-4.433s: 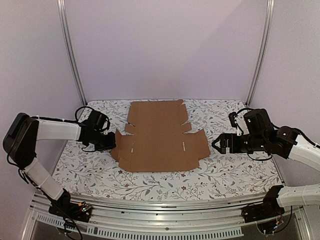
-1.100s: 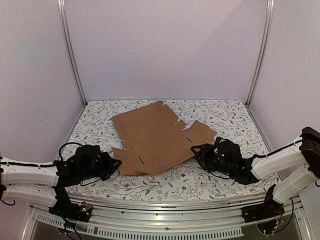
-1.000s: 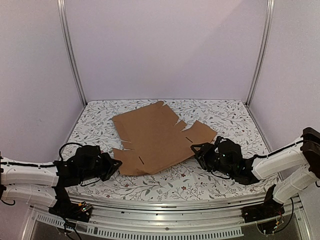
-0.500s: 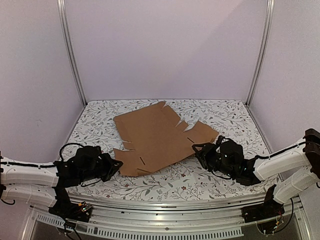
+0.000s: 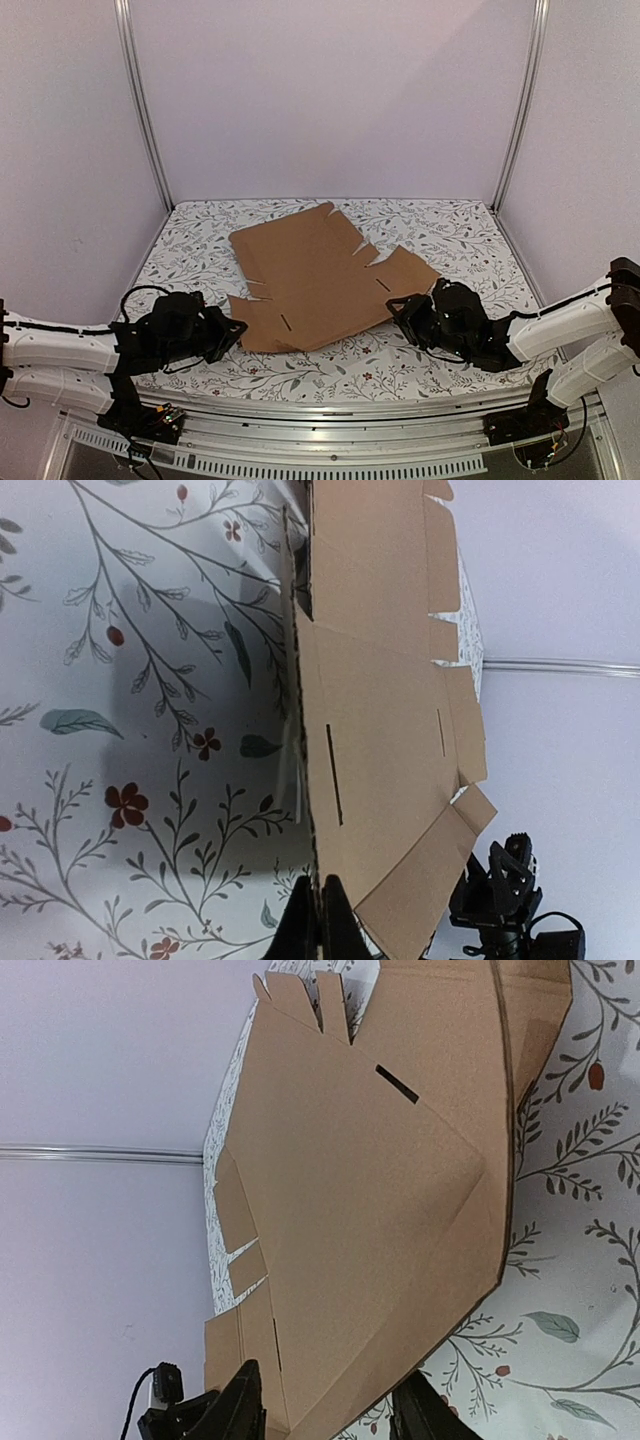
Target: Fold the paper box
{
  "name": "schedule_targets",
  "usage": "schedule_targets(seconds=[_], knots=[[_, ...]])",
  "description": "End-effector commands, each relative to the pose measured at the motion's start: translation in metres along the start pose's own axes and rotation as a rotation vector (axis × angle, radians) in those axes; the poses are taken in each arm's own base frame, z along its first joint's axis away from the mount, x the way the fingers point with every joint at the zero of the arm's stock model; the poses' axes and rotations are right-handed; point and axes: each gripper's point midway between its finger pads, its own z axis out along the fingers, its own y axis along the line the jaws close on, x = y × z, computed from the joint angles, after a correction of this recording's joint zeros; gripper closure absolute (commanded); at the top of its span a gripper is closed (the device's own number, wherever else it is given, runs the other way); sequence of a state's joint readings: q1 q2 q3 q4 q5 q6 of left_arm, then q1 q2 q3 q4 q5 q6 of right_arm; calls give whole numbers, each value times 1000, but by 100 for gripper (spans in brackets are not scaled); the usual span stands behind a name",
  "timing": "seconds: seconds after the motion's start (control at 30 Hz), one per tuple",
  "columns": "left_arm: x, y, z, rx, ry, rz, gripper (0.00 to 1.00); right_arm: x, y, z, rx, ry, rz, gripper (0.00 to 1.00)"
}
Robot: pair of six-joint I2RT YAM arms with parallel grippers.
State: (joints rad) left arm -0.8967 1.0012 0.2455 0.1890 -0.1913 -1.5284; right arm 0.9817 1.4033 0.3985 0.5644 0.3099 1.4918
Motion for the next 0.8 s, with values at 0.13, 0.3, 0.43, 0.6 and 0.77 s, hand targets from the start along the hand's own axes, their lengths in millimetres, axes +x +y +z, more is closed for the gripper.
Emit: schedule_targets(seconds=[0.13, 0.3, 0.43, 0.6, 0.77], knots=[[12, -2, 4, 27, 36, 34, 100, -2, -16, -2, 46, -21, -21, 61], [15, -3, 6, 37, 44, 32, 100, 0, -17, 0, 49, -12, -20, 71], [16, -2, 7, 35, 46, 33, 100, -1, -18, -1, 49, -15, -20, 79], [17, -5, 7, 34, 46, 51, 100, -2, -18, -3, 47, -18, -21, 89], [18, -4, 7, 23, 51, 61, 94, -3, -19, -6, 44, -21, -23, 100]])
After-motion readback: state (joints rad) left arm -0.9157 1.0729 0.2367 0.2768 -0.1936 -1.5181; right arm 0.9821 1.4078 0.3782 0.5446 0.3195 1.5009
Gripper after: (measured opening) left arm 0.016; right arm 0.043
